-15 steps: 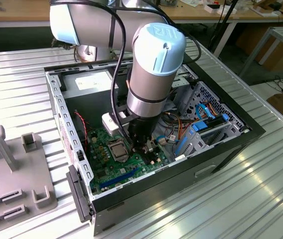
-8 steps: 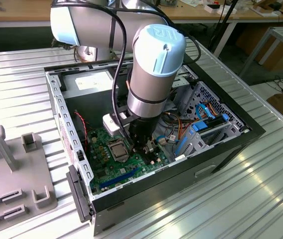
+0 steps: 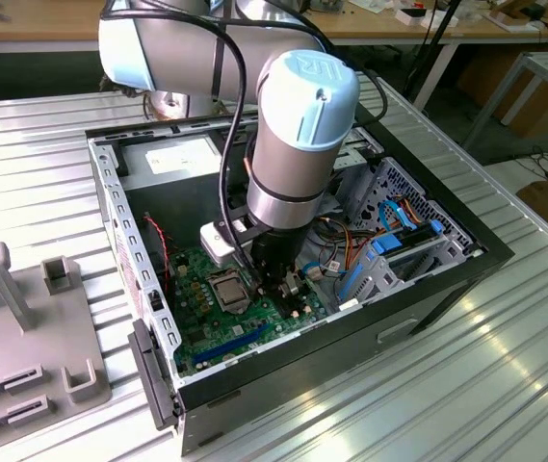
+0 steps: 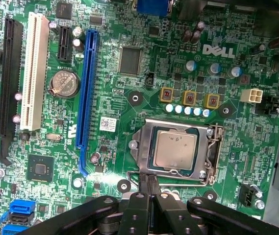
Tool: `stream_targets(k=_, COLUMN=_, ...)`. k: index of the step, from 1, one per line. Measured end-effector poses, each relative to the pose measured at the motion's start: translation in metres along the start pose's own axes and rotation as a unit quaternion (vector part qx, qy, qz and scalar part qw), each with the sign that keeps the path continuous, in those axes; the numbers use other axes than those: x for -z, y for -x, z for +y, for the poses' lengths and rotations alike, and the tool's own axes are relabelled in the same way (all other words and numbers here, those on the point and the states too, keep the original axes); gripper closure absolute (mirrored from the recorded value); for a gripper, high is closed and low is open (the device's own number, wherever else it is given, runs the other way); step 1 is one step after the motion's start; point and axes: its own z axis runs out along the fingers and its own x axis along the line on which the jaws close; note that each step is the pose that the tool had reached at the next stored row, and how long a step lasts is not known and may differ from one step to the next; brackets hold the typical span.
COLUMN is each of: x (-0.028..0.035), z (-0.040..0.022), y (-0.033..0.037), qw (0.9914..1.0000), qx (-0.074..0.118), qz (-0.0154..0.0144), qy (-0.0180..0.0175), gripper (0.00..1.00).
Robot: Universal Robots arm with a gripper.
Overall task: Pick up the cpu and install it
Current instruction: 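Install the first cpu locking lever, then install the second cpu locking lever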
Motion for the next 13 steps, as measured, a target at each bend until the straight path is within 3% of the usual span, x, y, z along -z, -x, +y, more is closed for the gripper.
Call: stream_targets(k=13, x=-0.0008, z=0.0053, y=0.0007, qw=1.00000, qx=0.002, qz=-0.0001, qy=-0.0004, gripper=0.89)
